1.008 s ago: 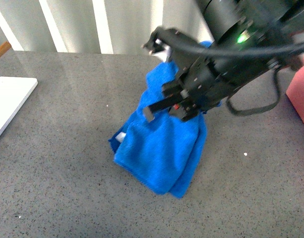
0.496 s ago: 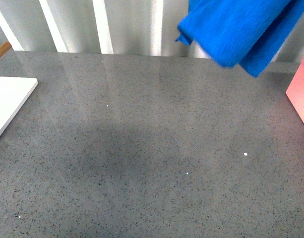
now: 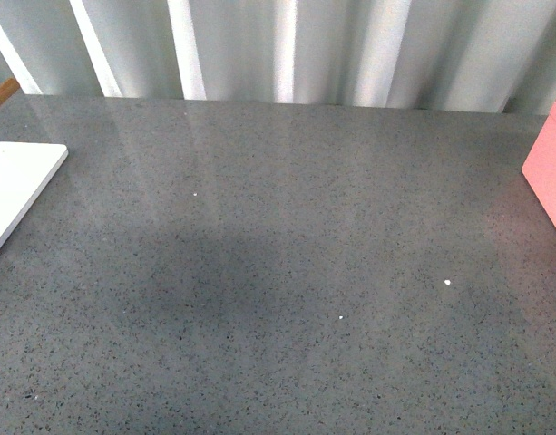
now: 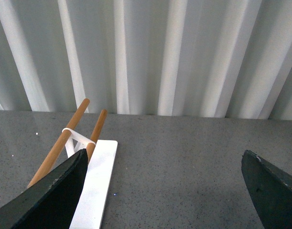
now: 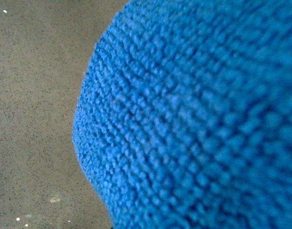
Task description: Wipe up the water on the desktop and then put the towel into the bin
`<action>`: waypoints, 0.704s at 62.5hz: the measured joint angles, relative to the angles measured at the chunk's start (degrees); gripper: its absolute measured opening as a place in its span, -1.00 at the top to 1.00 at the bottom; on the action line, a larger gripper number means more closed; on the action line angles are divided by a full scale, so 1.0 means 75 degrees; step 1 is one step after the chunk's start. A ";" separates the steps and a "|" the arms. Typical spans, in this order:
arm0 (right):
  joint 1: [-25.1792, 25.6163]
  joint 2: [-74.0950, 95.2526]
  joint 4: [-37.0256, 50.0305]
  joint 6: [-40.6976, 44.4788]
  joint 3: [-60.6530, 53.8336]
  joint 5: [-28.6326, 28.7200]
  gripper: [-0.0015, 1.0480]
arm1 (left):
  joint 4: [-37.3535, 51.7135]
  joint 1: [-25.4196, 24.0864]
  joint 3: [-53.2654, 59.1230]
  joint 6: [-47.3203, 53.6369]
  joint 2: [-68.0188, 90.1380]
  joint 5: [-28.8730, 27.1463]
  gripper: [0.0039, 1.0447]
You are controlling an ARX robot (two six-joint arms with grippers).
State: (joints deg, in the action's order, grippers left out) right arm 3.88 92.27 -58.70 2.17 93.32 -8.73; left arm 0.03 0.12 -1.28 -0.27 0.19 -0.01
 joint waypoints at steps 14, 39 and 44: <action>0.0495 0.0032 0.0557 -0.0192 -0.1072 0.0568 0.92 | 0.0000 0.0000 0.0000 0.0000 0.0000 0.0000 -0.87; 0.0976 0.0020 0.1189 0.0224 -0.1486 0.0073 0.92 | 0.0000 0.0000 0.0000 0.0000 0.0000 0.0000 -0.87; 0.0994 0.0012 0.0900 0.0286 -0.1483 -0.0169 0.92 | 0.0000 0.0000 0.0000 0.0000 0.0000 0.0000 -0.87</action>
State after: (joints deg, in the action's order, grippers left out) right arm 11.33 92.36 -51.94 4.32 82.19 -10.00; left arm 0.03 0.12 -1.28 -0.27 0.19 -0.01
